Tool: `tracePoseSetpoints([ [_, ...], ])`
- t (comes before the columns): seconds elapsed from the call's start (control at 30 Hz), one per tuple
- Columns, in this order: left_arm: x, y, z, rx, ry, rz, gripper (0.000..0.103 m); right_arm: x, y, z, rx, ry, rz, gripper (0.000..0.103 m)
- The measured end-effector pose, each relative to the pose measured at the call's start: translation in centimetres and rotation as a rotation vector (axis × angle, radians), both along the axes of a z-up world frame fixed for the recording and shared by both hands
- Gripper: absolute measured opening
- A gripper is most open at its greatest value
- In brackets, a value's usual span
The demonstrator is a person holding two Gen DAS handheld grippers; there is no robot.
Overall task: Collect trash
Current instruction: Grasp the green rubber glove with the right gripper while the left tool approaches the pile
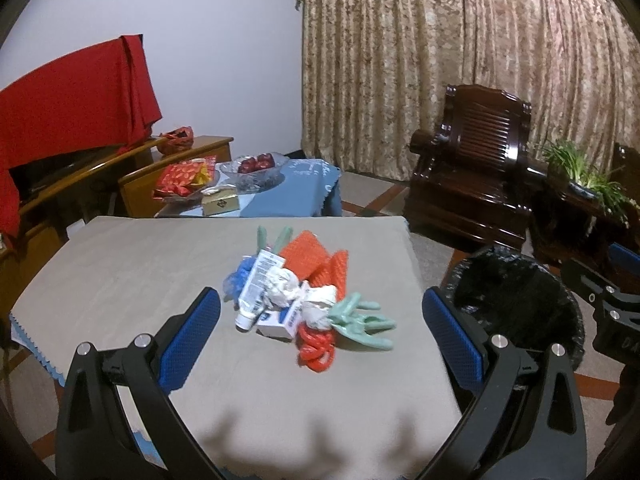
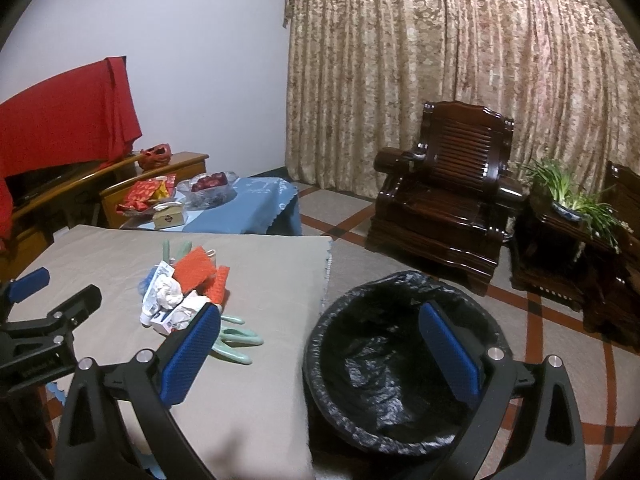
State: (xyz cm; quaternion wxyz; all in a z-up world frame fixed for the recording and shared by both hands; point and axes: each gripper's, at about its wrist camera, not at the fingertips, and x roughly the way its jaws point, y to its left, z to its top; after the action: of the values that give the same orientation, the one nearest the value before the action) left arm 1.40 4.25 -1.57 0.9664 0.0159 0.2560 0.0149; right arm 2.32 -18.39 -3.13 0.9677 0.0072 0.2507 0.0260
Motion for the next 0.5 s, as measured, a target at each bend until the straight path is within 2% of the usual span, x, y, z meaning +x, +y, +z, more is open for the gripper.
tracePoseSetpoints([
  [0.17,1.2,2.7,-1.3,0.000,0.007,0.063,0.098,2.1,2.0,-1.6,0.001,0.009,0.047,0.097],
  [0.37,3.3,6.2,-4.0,0.022,0.051,0.123,0.098,5.2,4.4,-4.7,0.027,0.058,0.103,0.097],
  [0.5,4.5,8.1,-5.7,0.032,0.066,0.154,0.098,7.8,6.9,-7.3,0.009,0.090,0.155,0.095],
])
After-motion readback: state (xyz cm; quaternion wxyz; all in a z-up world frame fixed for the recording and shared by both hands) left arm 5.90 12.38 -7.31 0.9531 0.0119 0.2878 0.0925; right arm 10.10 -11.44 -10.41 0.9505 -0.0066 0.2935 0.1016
